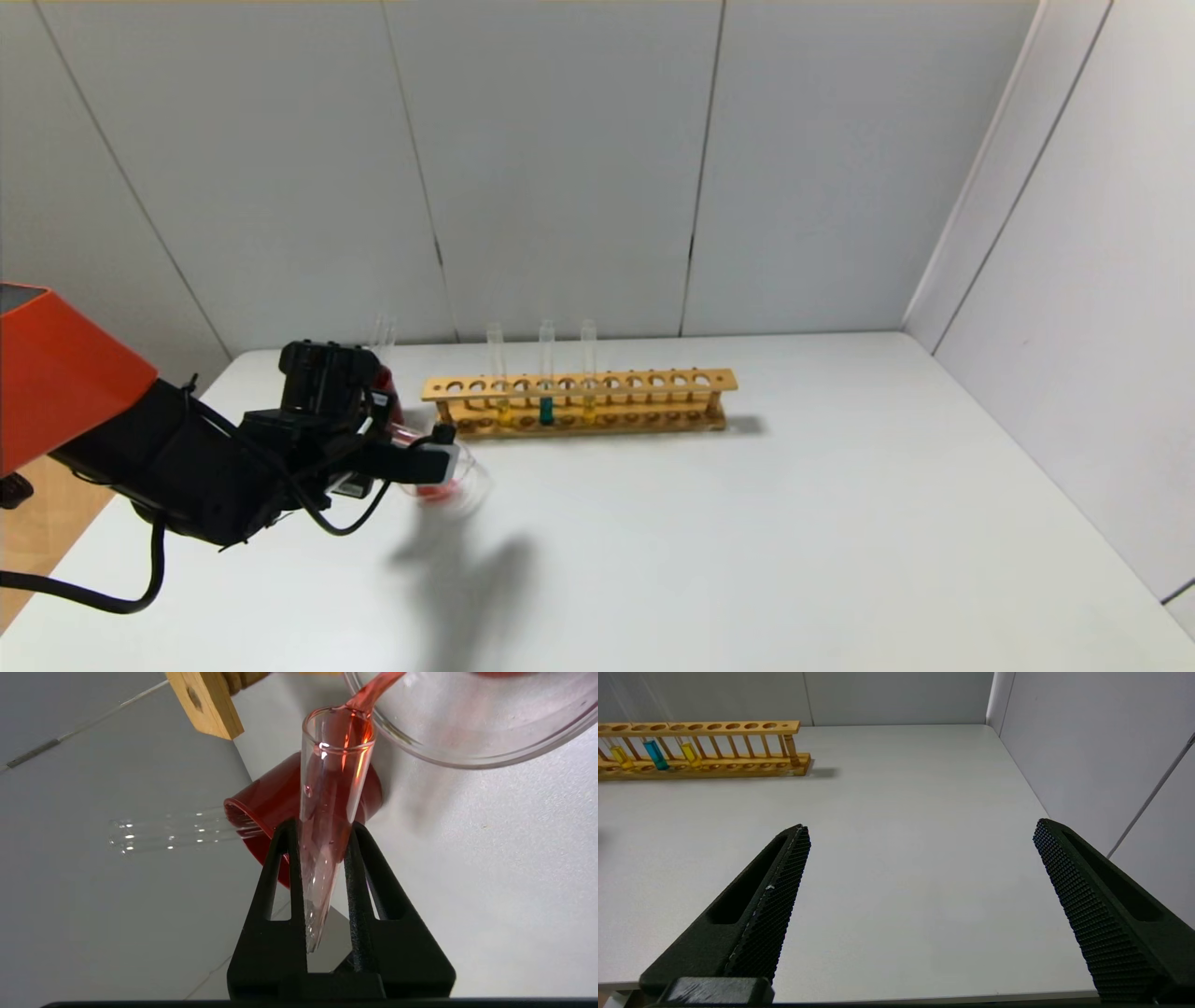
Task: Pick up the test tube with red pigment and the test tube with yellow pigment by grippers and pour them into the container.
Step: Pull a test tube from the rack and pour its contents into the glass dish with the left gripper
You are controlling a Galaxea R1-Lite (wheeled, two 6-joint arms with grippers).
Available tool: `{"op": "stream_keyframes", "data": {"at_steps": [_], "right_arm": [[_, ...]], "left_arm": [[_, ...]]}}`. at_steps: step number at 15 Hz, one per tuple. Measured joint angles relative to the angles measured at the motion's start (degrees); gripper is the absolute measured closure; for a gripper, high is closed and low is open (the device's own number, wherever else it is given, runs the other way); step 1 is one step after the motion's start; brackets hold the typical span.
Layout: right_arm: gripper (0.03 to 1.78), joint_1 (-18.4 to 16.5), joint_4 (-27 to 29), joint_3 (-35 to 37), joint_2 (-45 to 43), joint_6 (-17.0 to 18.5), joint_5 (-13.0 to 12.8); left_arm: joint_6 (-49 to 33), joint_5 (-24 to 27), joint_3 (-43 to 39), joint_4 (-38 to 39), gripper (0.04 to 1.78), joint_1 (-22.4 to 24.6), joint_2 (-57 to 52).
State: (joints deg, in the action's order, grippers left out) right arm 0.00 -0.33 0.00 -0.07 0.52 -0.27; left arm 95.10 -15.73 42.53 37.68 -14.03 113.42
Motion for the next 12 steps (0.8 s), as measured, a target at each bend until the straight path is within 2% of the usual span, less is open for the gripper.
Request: {"op": "stream_keyframes", "data": {"at_steps": [5, 12], "right_arm": [[0.06, 0.0, 0.0, 0.0, 0.0, 0.0, 0.0], [0.06, 0.0, 0.0, 0.0, 0.0, 0.0, 0.0]], "left_arm": [[1.7, -3.6, -0.2, 0.0, 1.51, -1.1, -0.1], [4.6, -3.8, -0.3, 0.1, 1.51, -1.2, -0.8]]}}
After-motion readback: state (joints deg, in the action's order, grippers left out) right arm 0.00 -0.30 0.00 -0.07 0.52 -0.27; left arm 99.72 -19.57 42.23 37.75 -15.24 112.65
